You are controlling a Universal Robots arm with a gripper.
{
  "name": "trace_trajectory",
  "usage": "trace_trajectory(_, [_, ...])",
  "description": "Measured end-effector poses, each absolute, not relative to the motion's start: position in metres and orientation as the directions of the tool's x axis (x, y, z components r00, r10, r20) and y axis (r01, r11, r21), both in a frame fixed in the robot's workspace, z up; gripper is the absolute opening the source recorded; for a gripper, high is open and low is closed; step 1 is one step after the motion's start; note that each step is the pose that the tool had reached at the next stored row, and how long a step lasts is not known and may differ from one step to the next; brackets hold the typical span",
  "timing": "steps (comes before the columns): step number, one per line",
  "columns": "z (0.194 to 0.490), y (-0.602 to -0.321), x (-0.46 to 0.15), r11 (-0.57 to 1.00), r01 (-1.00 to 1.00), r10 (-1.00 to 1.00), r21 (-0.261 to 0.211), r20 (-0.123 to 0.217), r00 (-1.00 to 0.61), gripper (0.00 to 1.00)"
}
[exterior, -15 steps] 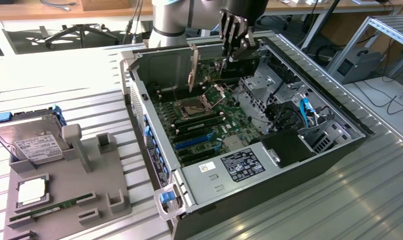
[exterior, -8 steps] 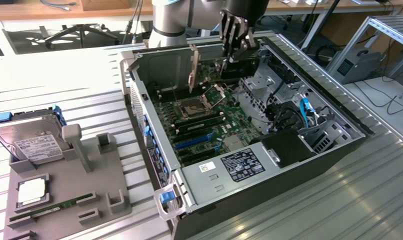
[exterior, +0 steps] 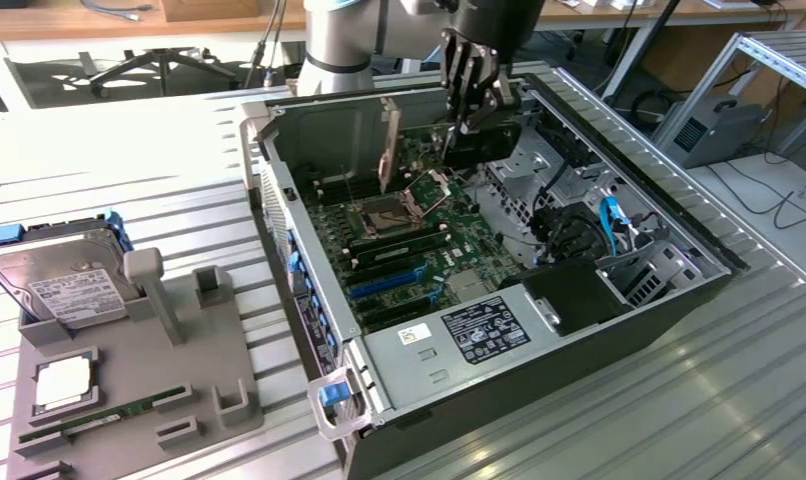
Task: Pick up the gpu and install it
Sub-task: 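Insert the gpu into the slot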
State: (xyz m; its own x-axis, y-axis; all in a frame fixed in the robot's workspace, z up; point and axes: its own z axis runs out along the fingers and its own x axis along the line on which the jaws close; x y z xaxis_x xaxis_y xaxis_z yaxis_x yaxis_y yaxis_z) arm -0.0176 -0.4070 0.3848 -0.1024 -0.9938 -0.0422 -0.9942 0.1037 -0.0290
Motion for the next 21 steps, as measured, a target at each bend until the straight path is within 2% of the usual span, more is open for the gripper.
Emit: trace_trajectory(21, [0.3811, -0.4150, -0.0176, 0.104, -0.994, -0.994, -0.029, -0.042, -0.102, 0.27])
